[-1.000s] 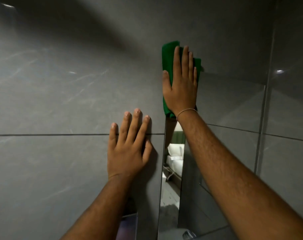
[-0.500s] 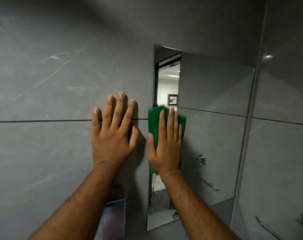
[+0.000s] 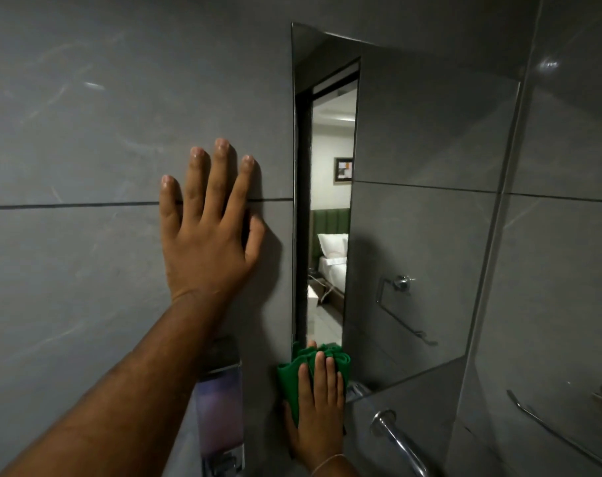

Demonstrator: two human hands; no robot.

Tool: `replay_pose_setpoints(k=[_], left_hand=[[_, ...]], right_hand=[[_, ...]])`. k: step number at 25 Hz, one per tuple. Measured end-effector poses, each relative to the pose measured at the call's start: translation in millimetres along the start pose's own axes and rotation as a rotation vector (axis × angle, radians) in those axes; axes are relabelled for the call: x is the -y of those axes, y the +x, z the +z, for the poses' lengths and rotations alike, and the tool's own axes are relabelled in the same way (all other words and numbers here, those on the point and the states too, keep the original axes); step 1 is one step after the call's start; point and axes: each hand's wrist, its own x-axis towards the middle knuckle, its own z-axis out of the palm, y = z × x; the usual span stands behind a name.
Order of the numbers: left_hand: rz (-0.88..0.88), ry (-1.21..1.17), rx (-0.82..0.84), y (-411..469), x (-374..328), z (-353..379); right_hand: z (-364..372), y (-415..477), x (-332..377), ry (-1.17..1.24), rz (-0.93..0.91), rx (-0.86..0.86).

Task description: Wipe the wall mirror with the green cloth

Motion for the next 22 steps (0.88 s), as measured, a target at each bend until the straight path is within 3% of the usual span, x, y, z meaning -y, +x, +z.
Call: replay_pose_setpoints(k=[7,12,22], left_hand=[[0.01,-0.026,-0.007,-1,2,5],[-0.01,-0.061,-0.004,-1,8,23],[-0.004,0.001,0.024,4,26,55]], right_hand=[[3,-8,-4,0.122,0.069,0.033],[3,6,-32,0.359,0.462,-0.078],[-7,50,-198,0.538,1.06,-0.249]])
